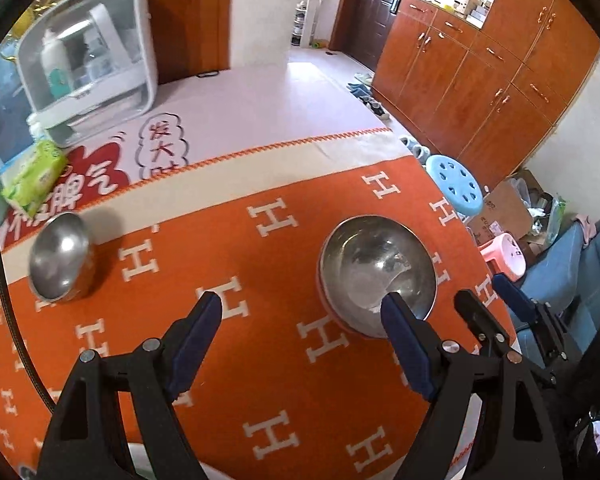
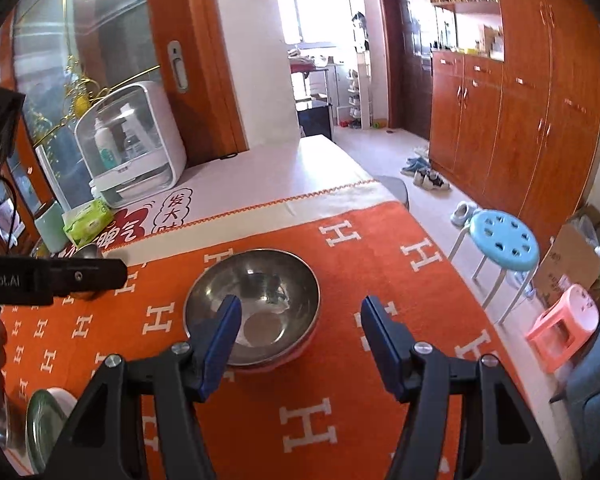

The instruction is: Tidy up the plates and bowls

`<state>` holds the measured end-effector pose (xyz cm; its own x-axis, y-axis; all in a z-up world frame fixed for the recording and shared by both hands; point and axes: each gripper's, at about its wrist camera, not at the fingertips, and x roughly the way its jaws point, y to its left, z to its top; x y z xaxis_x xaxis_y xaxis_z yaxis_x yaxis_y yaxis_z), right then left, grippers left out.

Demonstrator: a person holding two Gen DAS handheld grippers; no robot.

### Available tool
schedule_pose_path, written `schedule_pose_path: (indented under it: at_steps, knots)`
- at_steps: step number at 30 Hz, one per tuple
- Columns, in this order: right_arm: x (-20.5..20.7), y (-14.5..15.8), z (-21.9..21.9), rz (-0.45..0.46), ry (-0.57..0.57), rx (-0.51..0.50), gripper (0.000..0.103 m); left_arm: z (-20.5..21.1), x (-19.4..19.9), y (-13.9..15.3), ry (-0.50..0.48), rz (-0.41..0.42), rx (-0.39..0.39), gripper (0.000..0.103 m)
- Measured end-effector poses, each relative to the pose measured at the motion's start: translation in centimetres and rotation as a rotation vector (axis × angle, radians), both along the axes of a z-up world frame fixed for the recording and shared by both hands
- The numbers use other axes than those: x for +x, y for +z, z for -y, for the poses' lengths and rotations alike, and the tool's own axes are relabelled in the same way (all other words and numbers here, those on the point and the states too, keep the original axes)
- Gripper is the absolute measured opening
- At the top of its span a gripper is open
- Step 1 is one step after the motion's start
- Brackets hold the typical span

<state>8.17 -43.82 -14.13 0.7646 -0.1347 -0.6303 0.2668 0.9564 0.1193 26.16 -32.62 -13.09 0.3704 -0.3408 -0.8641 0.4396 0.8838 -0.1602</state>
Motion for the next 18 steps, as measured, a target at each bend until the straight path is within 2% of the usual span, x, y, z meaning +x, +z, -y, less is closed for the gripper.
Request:
schedule_pose_path:
  at_steps: [9,18]
  knots:
    - [1.3,-3.5,1.9,-0.03,-0.029,0.164,0.062,2.9,1.9,-4.8,-0.052,-0.082,-0.021,0.081]
    - [3.3,-5.9,2.2,-0.094,-0.005,0.194,0.062,3.7,3.4,-8.4,-0.058,-0.154,-0.022,0.08]
